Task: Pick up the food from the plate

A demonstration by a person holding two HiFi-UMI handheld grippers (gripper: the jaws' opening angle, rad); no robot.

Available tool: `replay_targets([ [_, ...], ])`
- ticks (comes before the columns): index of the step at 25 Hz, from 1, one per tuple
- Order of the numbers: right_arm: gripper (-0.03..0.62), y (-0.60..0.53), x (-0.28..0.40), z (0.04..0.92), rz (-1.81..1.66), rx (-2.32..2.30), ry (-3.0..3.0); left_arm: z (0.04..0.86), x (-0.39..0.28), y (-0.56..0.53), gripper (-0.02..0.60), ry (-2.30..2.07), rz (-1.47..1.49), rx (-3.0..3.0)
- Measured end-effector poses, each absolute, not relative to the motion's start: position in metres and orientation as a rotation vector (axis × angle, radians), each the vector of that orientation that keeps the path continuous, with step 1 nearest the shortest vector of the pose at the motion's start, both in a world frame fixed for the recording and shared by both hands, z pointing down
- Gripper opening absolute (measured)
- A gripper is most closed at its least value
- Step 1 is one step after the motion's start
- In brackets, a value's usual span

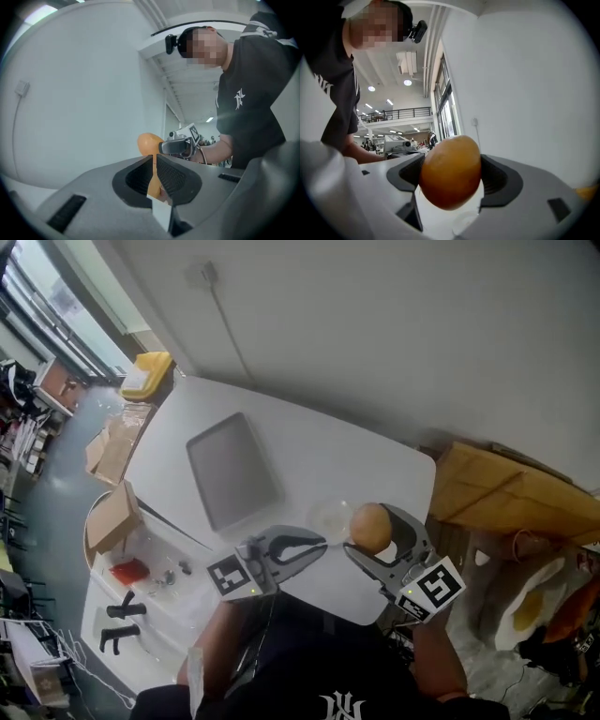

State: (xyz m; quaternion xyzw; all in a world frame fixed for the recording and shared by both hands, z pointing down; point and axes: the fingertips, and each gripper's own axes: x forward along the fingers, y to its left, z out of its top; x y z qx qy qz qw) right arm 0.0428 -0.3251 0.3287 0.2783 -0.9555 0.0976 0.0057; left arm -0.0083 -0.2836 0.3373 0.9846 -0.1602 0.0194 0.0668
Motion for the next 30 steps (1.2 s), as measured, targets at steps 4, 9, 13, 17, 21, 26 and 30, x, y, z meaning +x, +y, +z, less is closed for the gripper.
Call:
replay_targets([
  [4, 0.368, -0.298, 0.065, 0.289, 0.345, 0.914, -3.096, 0.302, 0.006, -0.262, 0.026, -0.474, 0.040, 3.038],
  [9, 0.367, -0.248, 0.071, 0.251, 0.285, 0.994, -3.145, 0.271, 0.009, -0.223, 0.026, -0.393, 0.045, 3.111],
  [13, 0.368, -0.196, 0.053, 0.227, 0.211, 1.073, -3.154, 0.249, -0.005, -0.178, 0.026, -0.306, 0.009, 3.165],
  [17, 0.368, -0.139, 0.037, 0.211, 0.161, 1.156, -3.161, 0.242, -0.019, -0.123, 0.026, -0.205, 0.049, 3.196],
  [21, 0.368, -0.092, 0.027, 0.207, 0.139, 1.203, -3.140, 0.243, -0.033, -0.074, 0.026, -0.141, 0.039, 3.206],
  [26, 0.368, -0.037, 0.019, 0.200, 0.163, 1.190, -3.171, 0.244, -0.041, -0.026, 0.026, -0.123, 0.020, 3.188],
  [30, 0.368, -0.002, 0.024, 0.199, 0.152, 1.155, -3.195, 0.236, -0.038, 0.007, 0.026, -0.140, 0.035, 3.216],
])
